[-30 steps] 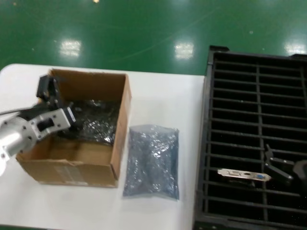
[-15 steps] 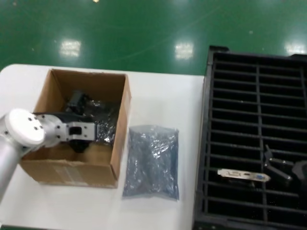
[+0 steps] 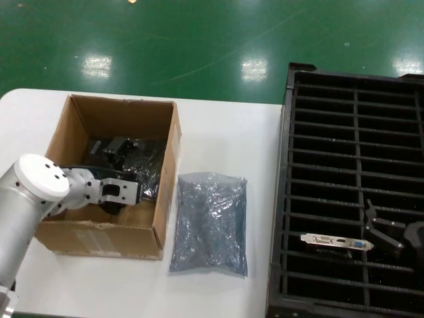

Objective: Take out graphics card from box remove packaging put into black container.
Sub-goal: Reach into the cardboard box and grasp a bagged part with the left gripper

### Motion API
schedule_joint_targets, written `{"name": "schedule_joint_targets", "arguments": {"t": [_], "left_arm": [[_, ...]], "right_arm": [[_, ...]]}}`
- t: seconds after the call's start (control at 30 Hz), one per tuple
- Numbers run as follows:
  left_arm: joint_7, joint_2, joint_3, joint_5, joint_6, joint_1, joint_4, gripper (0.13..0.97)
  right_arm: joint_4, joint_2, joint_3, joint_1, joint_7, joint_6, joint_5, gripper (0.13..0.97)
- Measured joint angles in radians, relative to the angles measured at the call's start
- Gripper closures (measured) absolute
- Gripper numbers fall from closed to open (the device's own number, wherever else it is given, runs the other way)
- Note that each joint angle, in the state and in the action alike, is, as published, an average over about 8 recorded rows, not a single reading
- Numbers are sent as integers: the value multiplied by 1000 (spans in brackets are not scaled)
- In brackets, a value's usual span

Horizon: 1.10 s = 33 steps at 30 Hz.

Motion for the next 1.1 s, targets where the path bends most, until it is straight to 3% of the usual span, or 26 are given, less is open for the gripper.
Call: {"name": "schedule_joint_targets", "arguments": {"t": [0.3, 0.57, 0.73, 0.93, 1.1], "left_arm": [[77, -6, -21, -48, -38, 24, -8, 304], [109, -15, -24, -67, -52, 48, -30, 488], [121, -21, -25, -78, -55, 65, -44, 514], [112, -33, -23, -80, -54, 86, -73, 675], [53, -62, -9, -53, -60, 125, -153, 758]], "right_arm": [[0, 0, 0, 0, 0, 0, 0, 129], [0, 0, 0, 0, 0, 0, 0, 129], [0, 0, 0, 0, 0, 0, 0, 129], [0, 0, 0, 0, 0, 0, 0, 129], [0, 0, 0, 0, 0, 0, 0, 129]]}}
